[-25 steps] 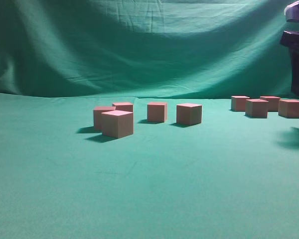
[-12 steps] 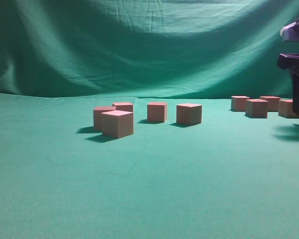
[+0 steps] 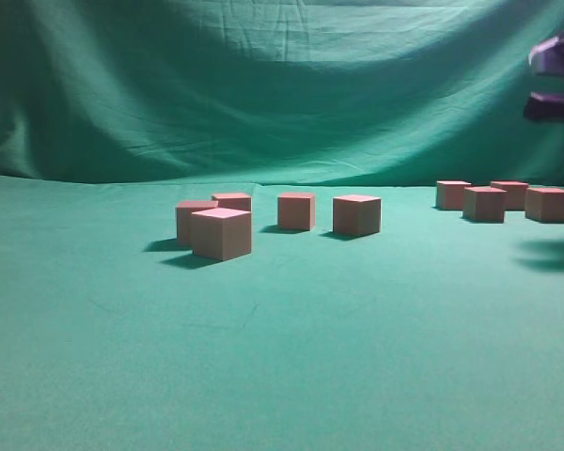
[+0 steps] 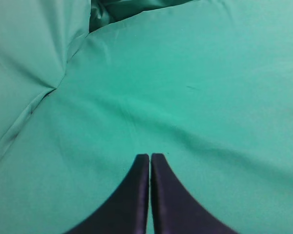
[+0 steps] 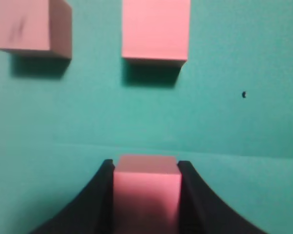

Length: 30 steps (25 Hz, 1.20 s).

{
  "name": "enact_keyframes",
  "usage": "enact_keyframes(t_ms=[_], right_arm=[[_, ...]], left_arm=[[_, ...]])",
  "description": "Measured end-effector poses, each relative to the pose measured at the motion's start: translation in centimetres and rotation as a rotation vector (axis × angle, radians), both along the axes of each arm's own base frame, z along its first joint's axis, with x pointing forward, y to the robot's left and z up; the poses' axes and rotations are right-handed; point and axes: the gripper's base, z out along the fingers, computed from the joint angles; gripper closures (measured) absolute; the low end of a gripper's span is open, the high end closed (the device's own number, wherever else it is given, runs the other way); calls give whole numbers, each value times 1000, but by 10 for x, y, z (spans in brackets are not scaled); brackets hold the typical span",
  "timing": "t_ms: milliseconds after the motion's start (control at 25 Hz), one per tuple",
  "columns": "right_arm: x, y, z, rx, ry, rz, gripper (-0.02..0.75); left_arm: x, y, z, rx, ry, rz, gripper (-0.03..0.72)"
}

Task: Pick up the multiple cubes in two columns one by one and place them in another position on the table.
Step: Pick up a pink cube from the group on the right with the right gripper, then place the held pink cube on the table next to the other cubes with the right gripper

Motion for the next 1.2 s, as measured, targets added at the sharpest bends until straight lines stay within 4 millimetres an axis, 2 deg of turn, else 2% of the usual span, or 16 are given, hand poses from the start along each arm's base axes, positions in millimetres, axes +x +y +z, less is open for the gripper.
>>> enact_keyframes(t_ms=[160,280,400,600,800,920,1200], right_arm=[[-16,19,42,16,-44,75,485],[-40,52,72,43,-51,256,485],[-61,94,82,65,-35,444,485],[-90,162,73,59,-12,739,485],[-95,209,57,18,-50,1016,485],[-88,224,48,6,-66,1075,485],[-71,237,27,5,-39,1083,485]], left_arm=[[0,0,0,0,0,0,688],[0,0,0,0,0,0,688],[0,0,0,0,0,0,688],[0,0,0,0,0,0,688],[0,0,0,0,0,0,688],[0,0,0,0,0,0,688],[0,0,0,0,0,0,688]])
